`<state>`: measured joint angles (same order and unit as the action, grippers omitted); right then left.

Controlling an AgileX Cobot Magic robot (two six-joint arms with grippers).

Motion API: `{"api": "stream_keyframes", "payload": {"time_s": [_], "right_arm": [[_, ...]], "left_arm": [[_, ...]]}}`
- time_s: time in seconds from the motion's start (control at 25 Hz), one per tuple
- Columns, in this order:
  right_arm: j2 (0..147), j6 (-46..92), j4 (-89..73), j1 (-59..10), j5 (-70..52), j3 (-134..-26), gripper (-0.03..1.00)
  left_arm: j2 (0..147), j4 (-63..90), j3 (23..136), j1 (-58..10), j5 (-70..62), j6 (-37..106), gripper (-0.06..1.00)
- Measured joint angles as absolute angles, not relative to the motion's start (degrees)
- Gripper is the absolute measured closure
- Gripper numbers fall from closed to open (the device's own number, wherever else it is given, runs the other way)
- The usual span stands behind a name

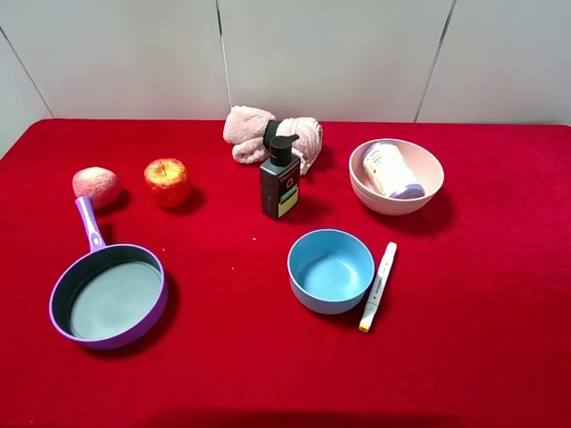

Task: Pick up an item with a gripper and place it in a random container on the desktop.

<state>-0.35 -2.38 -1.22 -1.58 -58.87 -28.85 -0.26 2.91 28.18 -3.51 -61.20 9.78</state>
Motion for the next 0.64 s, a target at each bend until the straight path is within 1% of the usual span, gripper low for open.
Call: {"api": "stream_keyframes", "payload": {"time_s": [0.08,0.28,0.64], "right_arm": [[-0.3,-2.4,-1.2,-1.2,-58.9,-28.9,0.28],[-0.3,-2.4,-1.2,2.6,-58.9,-28.9,0.28],[-0.3,-2.4,-1.2,3.1,-58.9,-28.9,0.28]], "left_arm": [[-0.3,2.9,28.2,-3.5,-61.2,9.8,-0.04],[-0.3,2.9,28.2,-3.5,-61.2,9.8,-0.04],[-0.3,2.9,28.2,-3.5,-61.2,9.8,-0.04]]}}
